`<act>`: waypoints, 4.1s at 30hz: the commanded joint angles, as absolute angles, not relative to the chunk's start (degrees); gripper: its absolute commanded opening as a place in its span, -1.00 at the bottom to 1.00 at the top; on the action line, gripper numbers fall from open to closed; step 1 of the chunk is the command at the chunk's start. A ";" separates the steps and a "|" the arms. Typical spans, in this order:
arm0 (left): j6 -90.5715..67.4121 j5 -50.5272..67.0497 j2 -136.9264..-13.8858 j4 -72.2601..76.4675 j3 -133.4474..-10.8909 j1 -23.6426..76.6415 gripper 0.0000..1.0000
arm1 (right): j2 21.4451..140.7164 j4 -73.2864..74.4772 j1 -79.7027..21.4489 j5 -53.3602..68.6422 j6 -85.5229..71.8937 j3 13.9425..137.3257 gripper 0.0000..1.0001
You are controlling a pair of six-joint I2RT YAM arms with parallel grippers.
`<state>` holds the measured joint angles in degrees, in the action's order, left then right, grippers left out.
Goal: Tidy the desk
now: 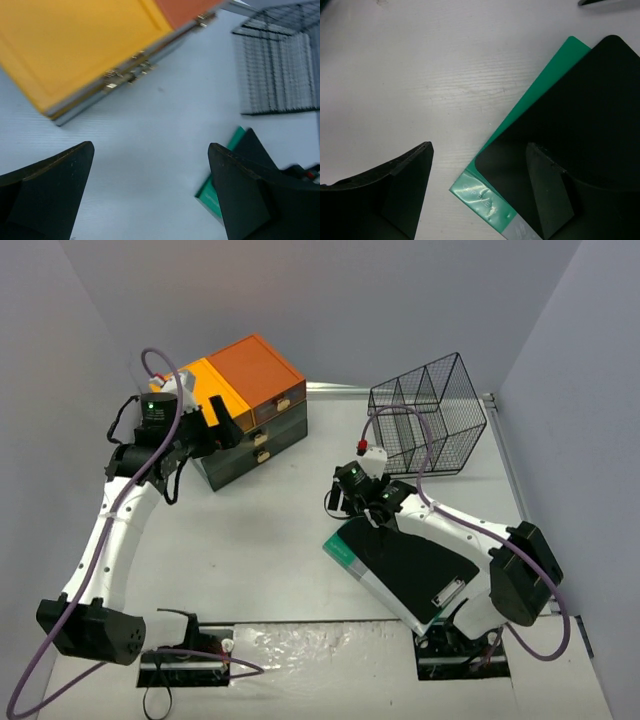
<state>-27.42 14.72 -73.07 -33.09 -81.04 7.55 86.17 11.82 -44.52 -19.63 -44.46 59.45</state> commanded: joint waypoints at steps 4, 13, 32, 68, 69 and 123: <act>-37.19 20.68 -66.37 -32.13 -75.21 18.13 0.94 | 79.98 15.78 -44.98 -25.49 -46.50 56.76 0.44; -48.06 23.13 -67.78 -15.28 -55.42 26.40 0.94 | 76.83 21.98 -45.35 -27.71 -50.72 53.89 0.47; -60.68 29.97 -86.18 10.24 -48.45 36.47 0.94 | 75.01 25.38 -45.67 -28.63 -58.78 45.99 0.50; -72.86 27.39 -85.82 16.22 -39.98 43.18 0.94 | 79.89 27.60 -37.00 -35.03 -71.72 42.52 0.75; -73.54 27.36 -86.16 17.23 -39.52 43.42 0.94 | 80.20 27.60 -37.00 -34.69 -71.72 42.07 0.75; -74.41 26.19 -89.79 16.14 -41.96 47.90 0.94 | 89.10 29.18 -9.55 -38.89 -75.87 44.40 0.78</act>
